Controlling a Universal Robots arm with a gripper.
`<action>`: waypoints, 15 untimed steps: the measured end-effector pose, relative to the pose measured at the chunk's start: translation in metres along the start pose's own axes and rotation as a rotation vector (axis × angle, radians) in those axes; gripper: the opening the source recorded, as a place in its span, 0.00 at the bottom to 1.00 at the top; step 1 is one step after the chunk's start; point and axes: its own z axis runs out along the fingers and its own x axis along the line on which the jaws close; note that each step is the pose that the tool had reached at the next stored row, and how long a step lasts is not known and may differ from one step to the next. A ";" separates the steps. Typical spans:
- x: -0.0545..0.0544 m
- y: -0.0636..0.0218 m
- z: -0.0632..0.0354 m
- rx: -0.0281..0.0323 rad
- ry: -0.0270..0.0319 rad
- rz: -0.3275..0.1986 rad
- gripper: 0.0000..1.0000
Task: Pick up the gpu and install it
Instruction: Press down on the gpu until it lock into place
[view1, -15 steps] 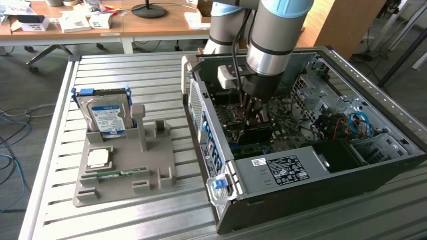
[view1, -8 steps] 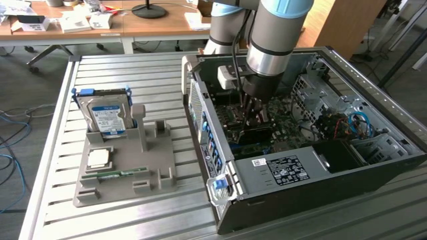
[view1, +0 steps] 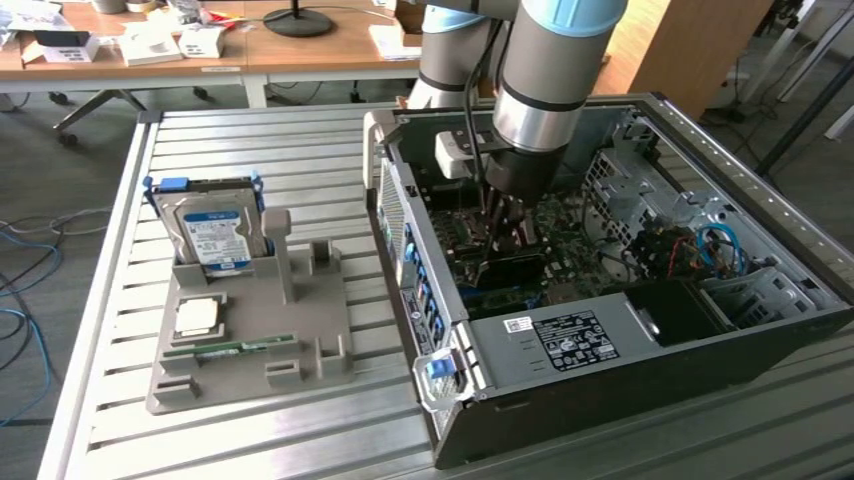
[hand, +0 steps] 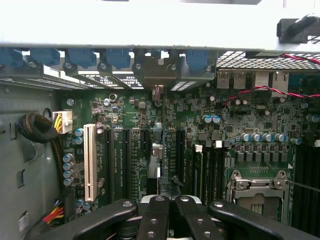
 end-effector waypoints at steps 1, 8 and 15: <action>0.000 0.0000 0.0000 0.0000 0.0000 0.000 0.11; 0.000 -0.0001 -0.0116 0.0002 -0.0002 0.000 0.11; 0.000 -0.0003 -0.0226 0.0001 -0.0001 0.000 0.11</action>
